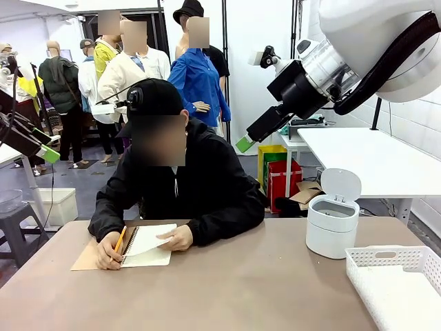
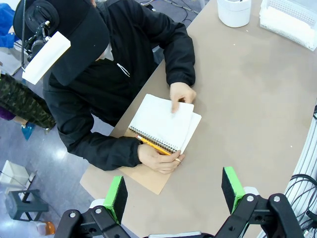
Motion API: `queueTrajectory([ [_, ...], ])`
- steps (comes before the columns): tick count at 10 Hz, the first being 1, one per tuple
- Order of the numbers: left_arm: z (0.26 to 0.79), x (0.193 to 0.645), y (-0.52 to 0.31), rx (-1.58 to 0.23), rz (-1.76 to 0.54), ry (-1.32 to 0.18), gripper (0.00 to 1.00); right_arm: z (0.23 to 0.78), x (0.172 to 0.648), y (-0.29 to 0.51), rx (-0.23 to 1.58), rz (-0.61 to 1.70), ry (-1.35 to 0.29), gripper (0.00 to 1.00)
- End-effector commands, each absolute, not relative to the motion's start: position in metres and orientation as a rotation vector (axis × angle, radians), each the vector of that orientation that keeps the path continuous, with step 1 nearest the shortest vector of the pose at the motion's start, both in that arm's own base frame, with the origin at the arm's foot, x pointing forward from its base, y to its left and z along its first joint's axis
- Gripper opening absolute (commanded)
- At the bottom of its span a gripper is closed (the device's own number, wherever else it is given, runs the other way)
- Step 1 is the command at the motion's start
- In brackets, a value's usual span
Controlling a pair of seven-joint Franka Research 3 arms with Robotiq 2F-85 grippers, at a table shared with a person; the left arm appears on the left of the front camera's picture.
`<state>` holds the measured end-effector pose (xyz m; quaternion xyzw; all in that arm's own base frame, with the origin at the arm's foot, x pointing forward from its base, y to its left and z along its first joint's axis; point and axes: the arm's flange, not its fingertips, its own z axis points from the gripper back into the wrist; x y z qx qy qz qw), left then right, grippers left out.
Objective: Sort the paper based on its condition.
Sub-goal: If a person hands you a paper, place it in the Organizing basket , and if it's crumpled, put it in the Trash can.
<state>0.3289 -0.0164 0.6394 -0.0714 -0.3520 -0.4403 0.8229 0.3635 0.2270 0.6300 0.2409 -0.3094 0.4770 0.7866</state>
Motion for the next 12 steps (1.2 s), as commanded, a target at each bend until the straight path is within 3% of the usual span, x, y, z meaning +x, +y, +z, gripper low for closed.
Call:
queueTrajectory([
  [1, 0.6395, 0.3293, -0.0146, -0.163, -0.937, -0.753, 1.0, 0.6288, 0.3633, 0.227, 0.509, 1.034, -0.665, 1.0],
  [12, 0.6395, 0.3293, -0.0146, -0.163, -0.937, -0.753, 1.0, 0.6288, 0.3633, 0.227, 0.509, 1.034, -0.665, 1.0],
])
